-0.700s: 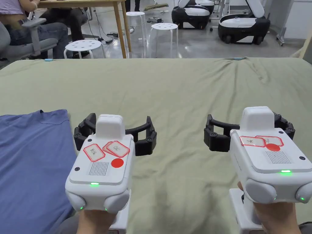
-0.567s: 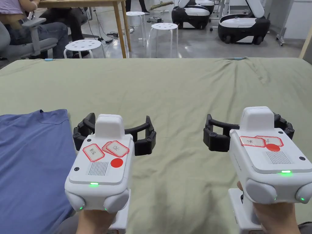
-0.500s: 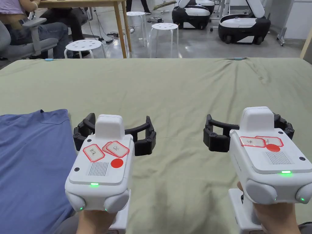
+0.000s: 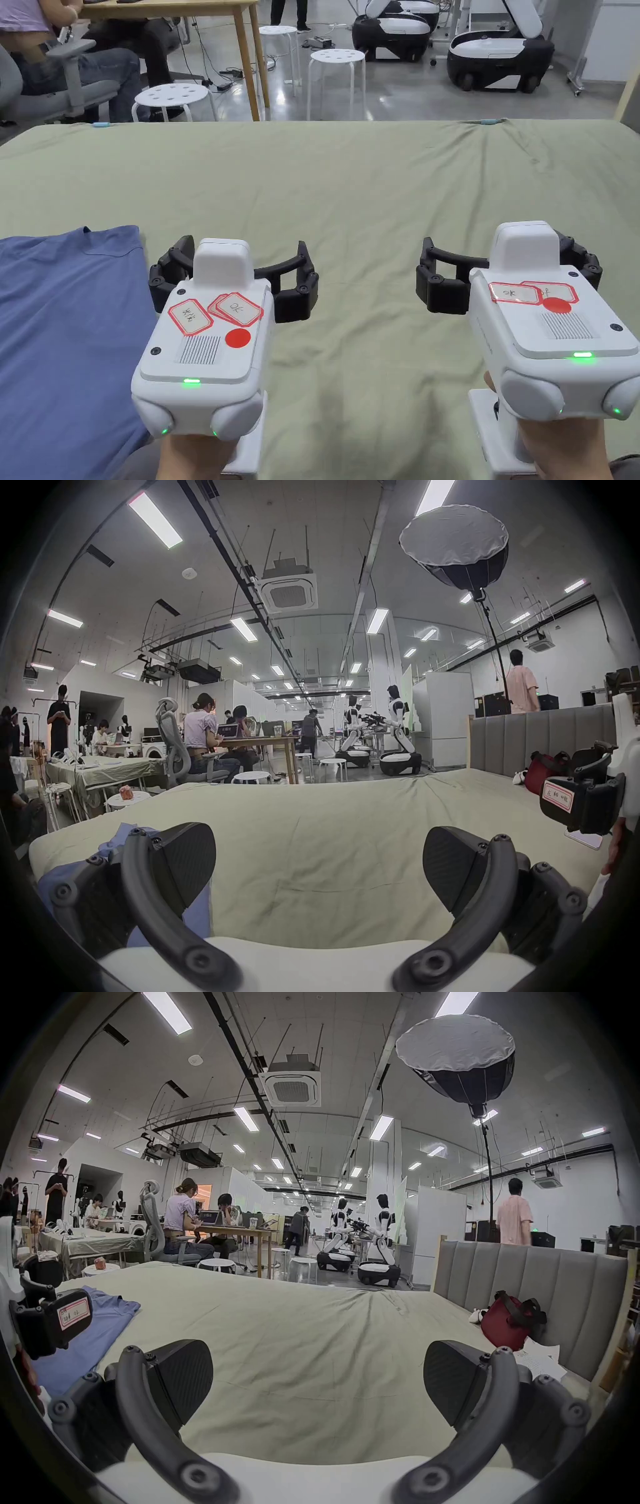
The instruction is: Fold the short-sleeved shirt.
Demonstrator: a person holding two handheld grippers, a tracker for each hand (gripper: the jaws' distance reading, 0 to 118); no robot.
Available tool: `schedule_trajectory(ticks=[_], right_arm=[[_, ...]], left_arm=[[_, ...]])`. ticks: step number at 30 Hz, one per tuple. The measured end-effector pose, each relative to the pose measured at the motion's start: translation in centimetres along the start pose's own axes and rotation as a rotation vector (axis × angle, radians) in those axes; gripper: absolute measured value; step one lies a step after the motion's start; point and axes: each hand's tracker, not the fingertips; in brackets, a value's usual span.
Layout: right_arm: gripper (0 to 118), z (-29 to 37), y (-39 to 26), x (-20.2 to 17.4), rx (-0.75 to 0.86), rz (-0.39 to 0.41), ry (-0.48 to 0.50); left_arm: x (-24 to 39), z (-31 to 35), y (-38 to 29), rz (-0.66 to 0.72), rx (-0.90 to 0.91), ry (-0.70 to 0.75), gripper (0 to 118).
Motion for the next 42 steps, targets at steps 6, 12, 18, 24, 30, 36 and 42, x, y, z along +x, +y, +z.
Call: schedule_trajectory(ticks=[6,12,18,24,30,36,42], right_arm=[[118,0.03,-0.24,0.09,0.007,0.007,-0.014],[118,-0.09,-0.22,-0.15,0.002,0.052,-0.032],[118,0.00,-0.41,-0.02,0.005,0.030,-0.027],[118,0.06,-0.24,-0.24,0.002,0.025,-0.021],[118,0.07,-0.17,-0.13,-0.007,0.030,-0.023],[118,0.22,-0.01,-0.18,-0.002,0.026,-0.016],[118,0.31,0.07,-0.08,-0.006,0.025,-0.013]], left_arm=[[0.06,0.02,0.09,0.000,0.001,-0.005,118],[0.11,0.14,-0.05,-0.002,-0.004,-0.006,118],[0.06,0.21,-0.05,-0.004,-0.002,-0.005,118],[-0.01,0.29,0.08,-0.001,0.001,-0.003,118],[-0.10,0.44,0.19,-0.007,0.005,-0.004,118],[-0.16,0.44,0.12,-0.012,0.005,0.006,118],[-0.29,0.58,0.29,0.000,0.003,0.001,118]])
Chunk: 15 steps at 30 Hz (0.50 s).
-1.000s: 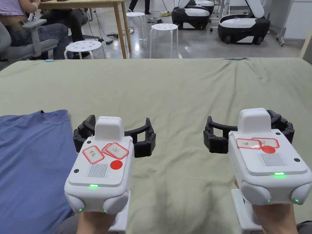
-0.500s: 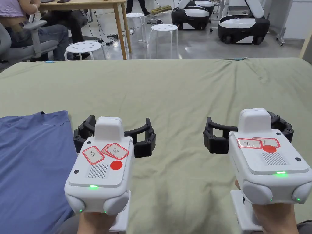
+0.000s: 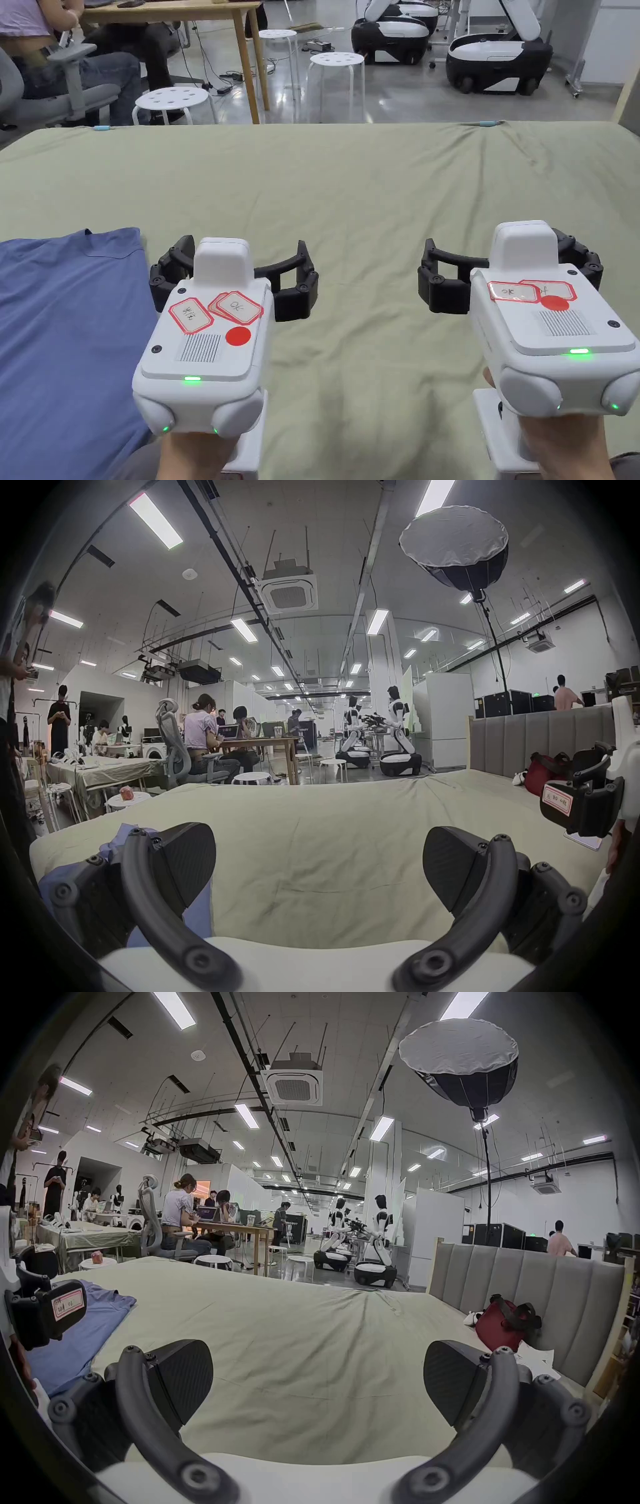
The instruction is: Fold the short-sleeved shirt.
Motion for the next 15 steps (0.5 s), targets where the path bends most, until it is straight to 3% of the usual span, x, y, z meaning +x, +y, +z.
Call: schedule_trajectory(ticks=[3,4,5,6,7,8,15], right_arm=[[118,0.04,0.02,-0.07,-0.004,-0.003,0.003],[116,0.10,0.04,-0.02,-0.007,-0.005,0.012],[100,0.19,0.09,-0.02,-0.007,-0.013,0.026],[77,0.31,0.11,-0.06,-0.003,-0.012,0.028],[42,0.40,0.10,-0.13,0.004,-0.006,0.024],[0,0.35,0.09,-0.25,0.008,0.021,0.002],[1,0.36,0.08,0.30,-0.004,0.012,-0.011]], left_arm=[[0.10,0.06,0.13,-0.004,-0.001,-0.004,118],[0.08,0.15,0.22,-0.005,-0.004,-0.010,112],[0.11,0.31,0.29,0.004,-0.001,-0.028,87],[0.11,0.41,0.36,0.014,0.003,-0.044,55],[0.16,0.40,0.34,0.018,0.013,-0.047,18],[0.42,0.31,0.32,0.010,0.015,-0.030,1],[1.02,0.16,0.79,-0.002,0.013,-0.034,3]])
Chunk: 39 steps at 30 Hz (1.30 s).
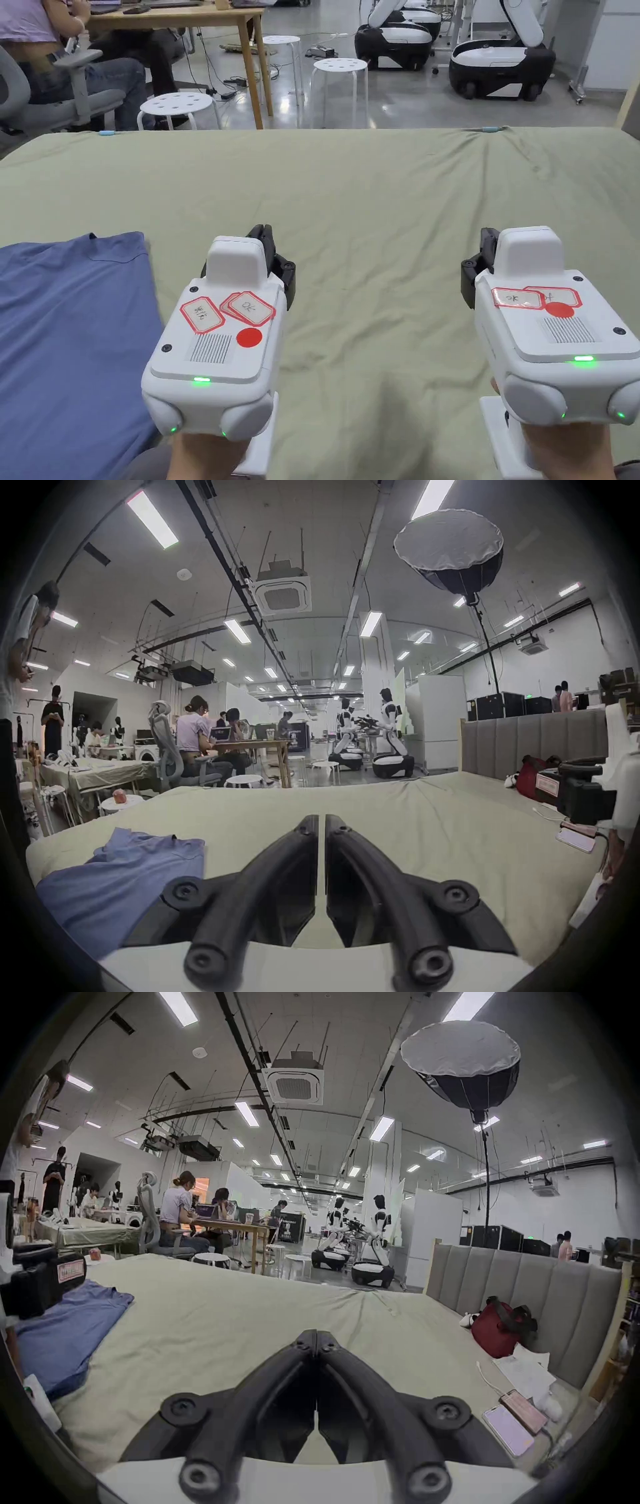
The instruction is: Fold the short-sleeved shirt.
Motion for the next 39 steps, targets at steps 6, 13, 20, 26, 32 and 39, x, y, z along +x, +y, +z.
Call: schedule_trajectory(ticks=[6,13,20,26,32,39], right_arm=[[1,-0.3,1.0,-3.5,0.022,-0.021,0.077],[1,-1.8,3.1,-13.5,0.067,-0.015,0.360],[1,-1.9,3.1,-18.3,0.071,0.001,0.483],[1,-2.6,2.8,-18.5,0.049,-0.012,0.480],[1,-3.1,3.0,-18.9,0.044,-0.014,0.484],[1,-4.5,2.9,-20.8,0.033,0.003,0.505]], left_arm=[[-4.2,0.9,0.5,0.026,0.000,0.116,3],[-14.6,5.7,1.0,0.006,-0.025,0.406,3],[-19.2,8.5,0.1,0.050,-0.064,0.518,3],[-19.1,7.3,-0.5,0.046,-0.098,0.485,3],[-20.8,4.0,-0.3,0.098,-0.206,0.405,3],[-26.4,-7.4,-2.4,0.134,-0.633,0.254,76]])
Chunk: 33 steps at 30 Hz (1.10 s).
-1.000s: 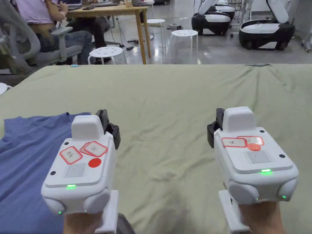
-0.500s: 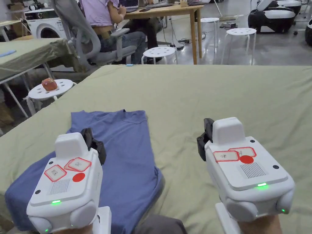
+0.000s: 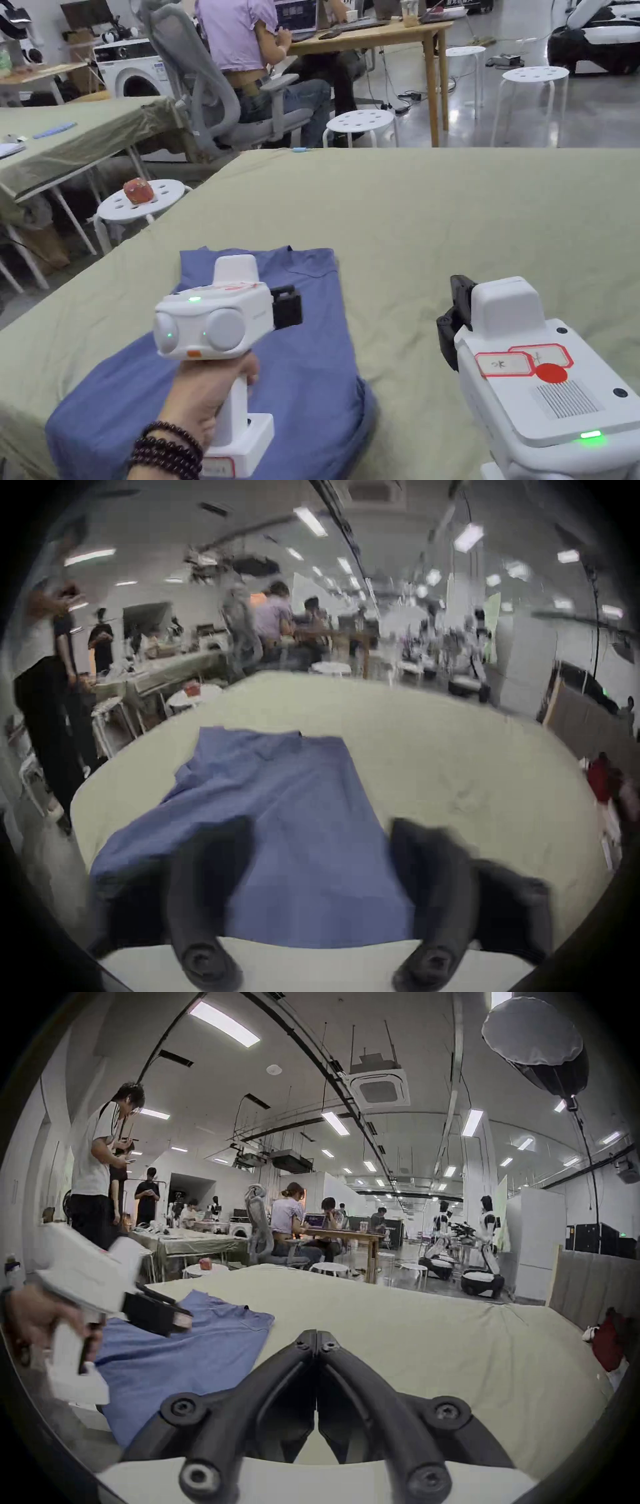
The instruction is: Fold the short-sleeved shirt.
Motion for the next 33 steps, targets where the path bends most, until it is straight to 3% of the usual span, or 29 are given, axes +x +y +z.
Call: schedule_trajectory(ticks=[2,8,11,15,16,18,19,20,22,28,31,33], right_arm=[[1,-0.7,-0.2,-0.4,-0.015,0.001,0.024],[1,-2.7,-1.5,-1.9,-0.053,0.031,0.094],[1,-3.7,-2.3,-2.1,-0.076,0.049,0.111],[1,-5.4,-3.3,-1.9,-0.116,0.041,0.106],[1,-5.6,-3.4,-1.9,-0.121,0.038,0.106],[1,-5.9,-3.7,-1.6,-0.126,0.041,0.109],[1,-6.0,-3.9,-1.6,-0.128,0.049,0.109],[1,-6.1,-3.9,-1.7,-0.133,0.057,0.111],[1,-6.3,-4.1,-1.5,-0.140,0.061,0.111],[1,-5.5,-4.2,-0.6,-0.144,0.030,0.107],[1,-4.4,-4.4,0.3,-0.139,0.058,0.084],[1,-3.7,-4.7,1.1,-0.148,0.086,0.054]], left_arm=[[-0.4,-4.3,0.8,-0.013,-0.058,0.018,111],[-3.0,-15.5,2.9,0.197,-0.258,0.018,103],[-2.9,-18.3,3.2,0.158,-0.238,0.027,101],[-1.1,-20.9,0.8,0.003,-0.318,0.050,99],[-0.8,-20.6,0.5,-0.018,-0.254,0.059,96],[-0.9,-20.0,1.9,0.039,-0.300,0.065,71],[-0.9,-19.6,2.2,0.051,-0.295,0.079,46],[-1.1,-19.2,2.4,0.054,-0.263,0.098,3],[-1.3,-19.1,2.4,-0.029,-0.245,0.201,4],[-2.3,-17.0,3.0,0.025,-0.153,0.077,4],[-2.3,-13.7,5.4,-0.003,-0.051,-0.006,4],[-2.1,-11.2,7.7,0.092,-0.002,-0.052,4]])
